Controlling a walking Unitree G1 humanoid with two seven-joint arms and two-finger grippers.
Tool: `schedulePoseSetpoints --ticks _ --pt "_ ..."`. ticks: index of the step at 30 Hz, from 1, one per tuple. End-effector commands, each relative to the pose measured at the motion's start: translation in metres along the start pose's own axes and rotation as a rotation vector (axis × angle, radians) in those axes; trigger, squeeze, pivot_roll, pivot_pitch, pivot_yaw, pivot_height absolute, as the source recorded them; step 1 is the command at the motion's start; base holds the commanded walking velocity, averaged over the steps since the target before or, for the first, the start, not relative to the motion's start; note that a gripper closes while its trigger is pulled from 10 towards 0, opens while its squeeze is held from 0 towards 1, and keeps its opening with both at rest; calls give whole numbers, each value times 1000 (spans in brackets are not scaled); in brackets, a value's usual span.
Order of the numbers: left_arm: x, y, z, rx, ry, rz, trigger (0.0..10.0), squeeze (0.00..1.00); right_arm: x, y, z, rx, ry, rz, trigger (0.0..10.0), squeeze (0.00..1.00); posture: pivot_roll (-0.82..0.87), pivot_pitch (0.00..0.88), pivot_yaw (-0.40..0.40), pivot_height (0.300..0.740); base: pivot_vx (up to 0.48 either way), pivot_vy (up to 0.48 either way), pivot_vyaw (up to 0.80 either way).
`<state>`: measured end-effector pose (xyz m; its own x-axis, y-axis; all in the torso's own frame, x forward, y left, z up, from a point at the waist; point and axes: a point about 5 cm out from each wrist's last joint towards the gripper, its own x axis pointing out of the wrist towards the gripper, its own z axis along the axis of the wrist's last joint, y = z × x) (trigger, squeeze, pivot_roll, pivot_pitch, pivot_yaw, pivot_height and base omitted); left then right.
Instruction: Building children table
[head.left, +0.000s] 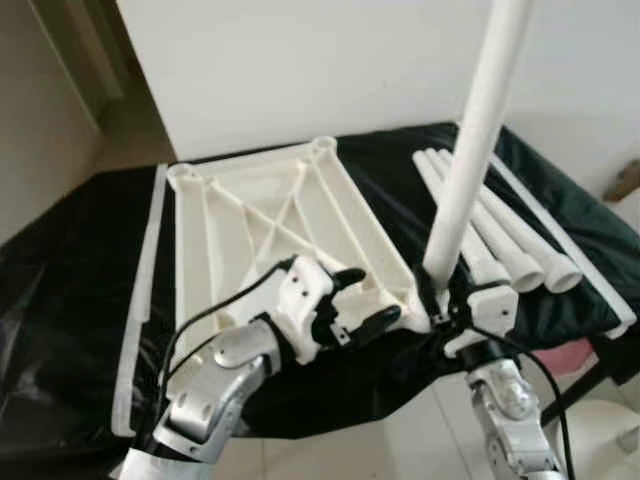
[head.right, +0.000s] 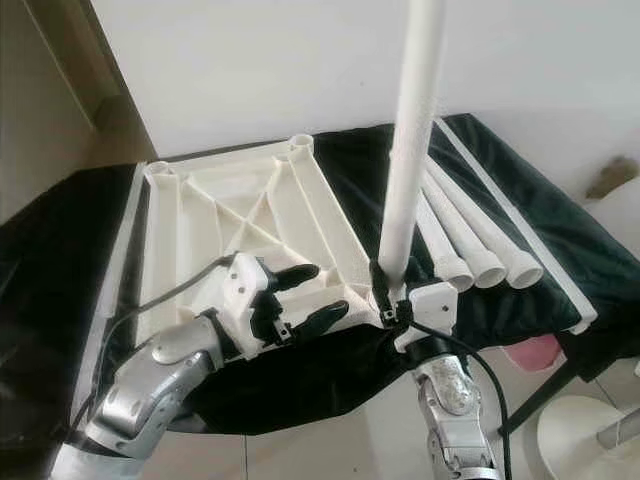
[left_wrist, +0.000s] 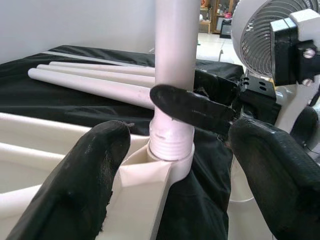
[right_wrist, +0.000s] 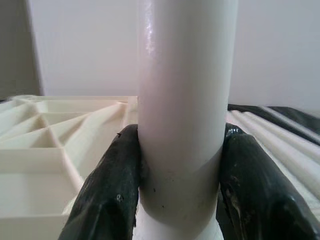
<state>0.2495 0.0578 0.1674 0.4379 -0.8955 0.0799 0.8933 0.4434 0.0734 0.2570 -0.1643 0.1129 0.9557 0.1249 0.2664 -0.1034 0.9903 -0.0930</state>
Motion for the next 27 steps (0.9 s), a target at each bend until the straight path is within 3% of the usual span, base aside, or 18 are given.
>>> schedulePoseSetpoints --ticks 1,4,13,27 --pt "-1 -1 1 15 13 -20 10000 0 -24 -15 -40 -18 245 -114 10000 0 -5 0 76 740 0 0 0" --pt "0 0 1 18 11 -16 10000 0 -20 -24 -39 3 226 -335 10000 0 -4 0 75 740 0 0 0" --pt "0 0 2 20 8 -12 10000 0 -18 -28 -41 76 229 -478 10000 0 -2 0 72 740 0 0 0" --pt "2 1 2 25 1 -5 10000 0 -5 -15 -39 68 231 -410 10000 0 -4 0 66 740 0 0 0"
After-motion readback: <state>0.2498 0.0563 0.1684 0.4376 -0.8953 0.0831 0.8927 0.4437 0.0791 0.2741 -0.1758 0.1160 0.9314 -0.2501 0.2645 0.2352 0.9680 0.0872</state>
